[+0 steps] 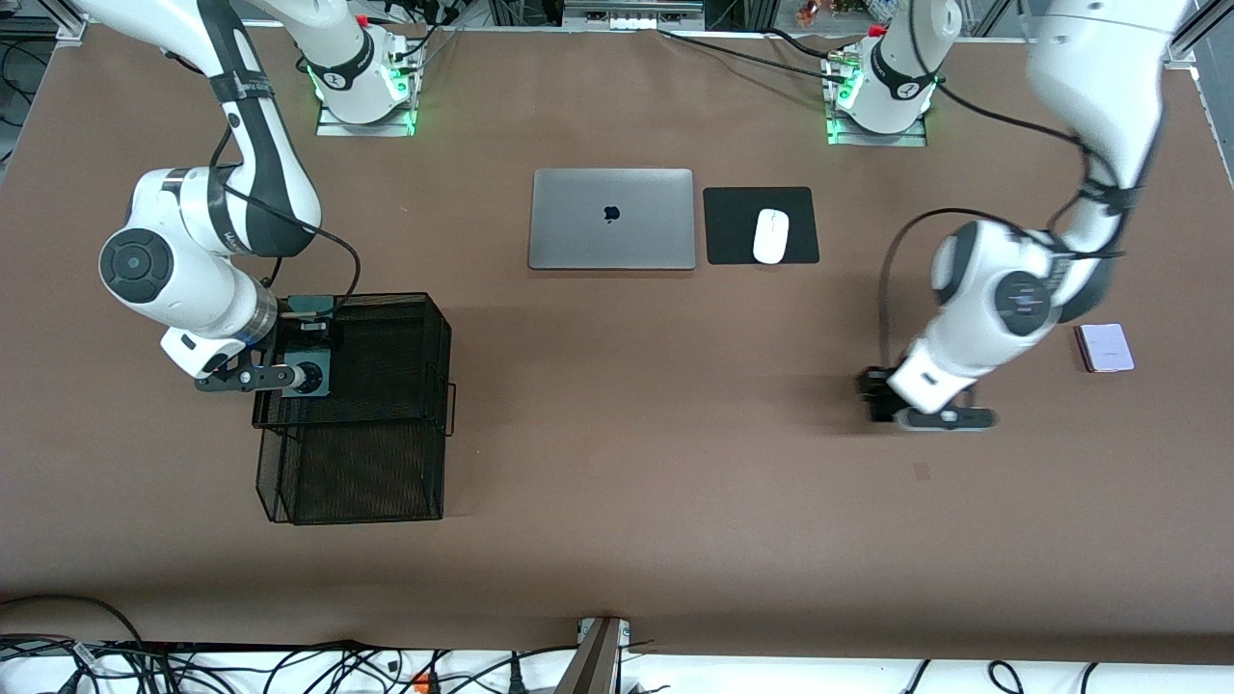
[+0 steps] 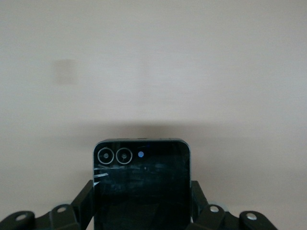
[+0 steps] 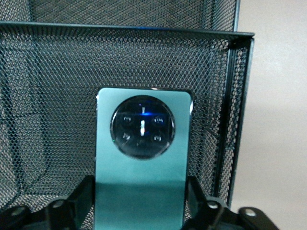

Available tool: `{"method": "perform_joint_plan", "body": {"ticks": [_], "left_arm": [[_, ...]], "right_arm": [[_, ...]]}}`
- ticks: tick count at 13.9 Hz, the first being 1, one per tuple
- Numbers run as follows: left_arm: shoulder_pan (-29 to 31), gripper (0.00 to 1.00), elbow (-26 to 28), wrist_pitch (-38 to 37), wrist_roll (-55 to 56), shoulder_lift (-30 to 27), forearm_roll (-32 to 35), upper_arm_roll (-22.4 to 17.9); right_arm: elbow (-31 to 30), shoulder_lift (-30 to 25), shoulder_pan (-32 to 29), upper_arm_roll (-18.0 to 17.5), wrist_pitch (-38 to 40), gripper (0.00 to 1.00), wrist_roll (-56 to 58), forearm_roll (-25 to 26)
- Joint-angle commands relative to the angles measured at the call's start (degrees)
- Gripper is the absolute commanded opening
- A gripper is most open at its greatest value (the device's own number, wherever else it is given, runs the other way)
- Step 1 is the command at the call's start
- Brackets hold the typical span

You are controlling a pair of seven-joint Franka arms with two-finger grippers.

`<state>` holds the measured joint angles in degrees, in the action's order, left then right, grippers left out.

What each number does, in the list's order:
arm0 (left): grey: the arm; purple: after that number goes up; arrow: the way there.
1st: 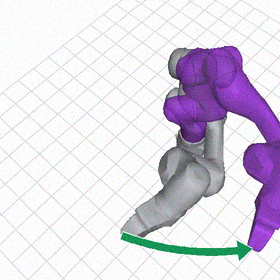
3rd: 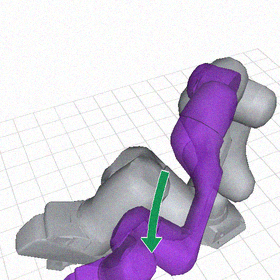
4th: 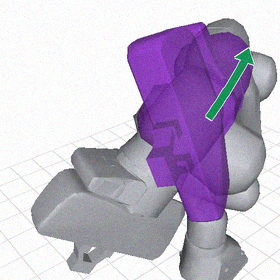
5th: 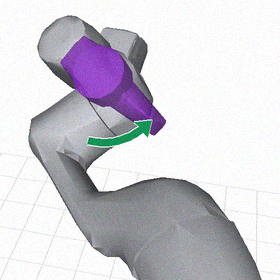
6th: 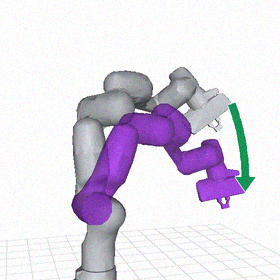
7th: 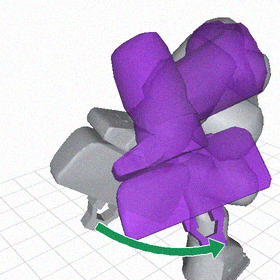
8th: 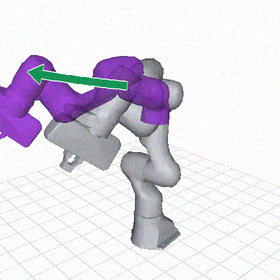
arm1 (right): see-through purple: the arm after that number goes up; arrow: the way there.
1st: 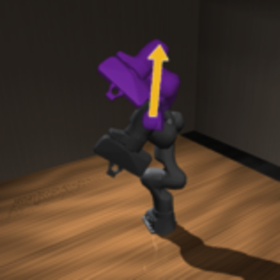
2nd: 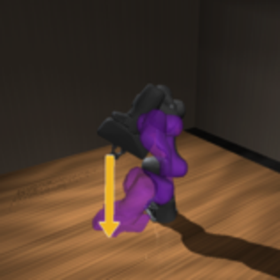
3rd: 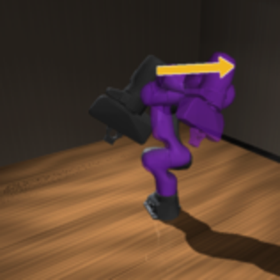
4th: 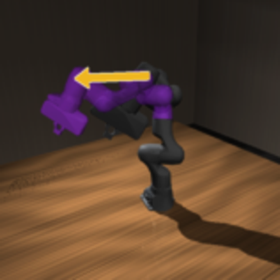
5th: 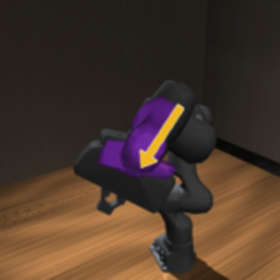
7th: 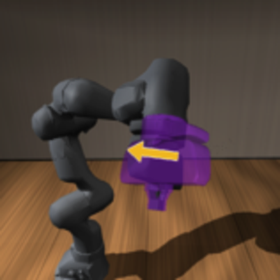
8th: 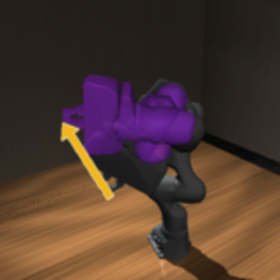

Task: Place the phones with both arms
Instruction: 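Release the green phone in the basket while the left gripper sets down the flip phone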

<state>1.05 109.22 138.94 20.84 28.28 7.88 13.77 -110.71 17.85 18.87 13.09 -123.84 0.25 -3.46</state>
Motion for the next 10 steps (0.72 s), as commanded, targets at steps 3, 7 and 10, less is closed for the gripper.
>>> {"method": "perform_joint_plan", "body": {"ticks": [3, 7, 10], "left_arm": [[-14.2, 0.00, -11.6, -3.2, 19.6, 8.2, -0.1, -1.4], [-23.6, 0.00, -19.4, -3.9, 25.9, 13.5, -0.1, -2.5], [-30.4, 0.00, -25.3, -3.9, 27.5, 17.5, -0.1, -4.3]], "right_arm": [[1.5, -0.6, -0.1, -0.3, 0.7, 1.00, -0.4, -0.8], [4.9, -0.6, -0.1, -0.3, 1.8, 1.00, 0.2, -0.8], [5.3, -0.6, 0.2, -0.4, 1.8, 1.00, 0.0, -0.8]]}}
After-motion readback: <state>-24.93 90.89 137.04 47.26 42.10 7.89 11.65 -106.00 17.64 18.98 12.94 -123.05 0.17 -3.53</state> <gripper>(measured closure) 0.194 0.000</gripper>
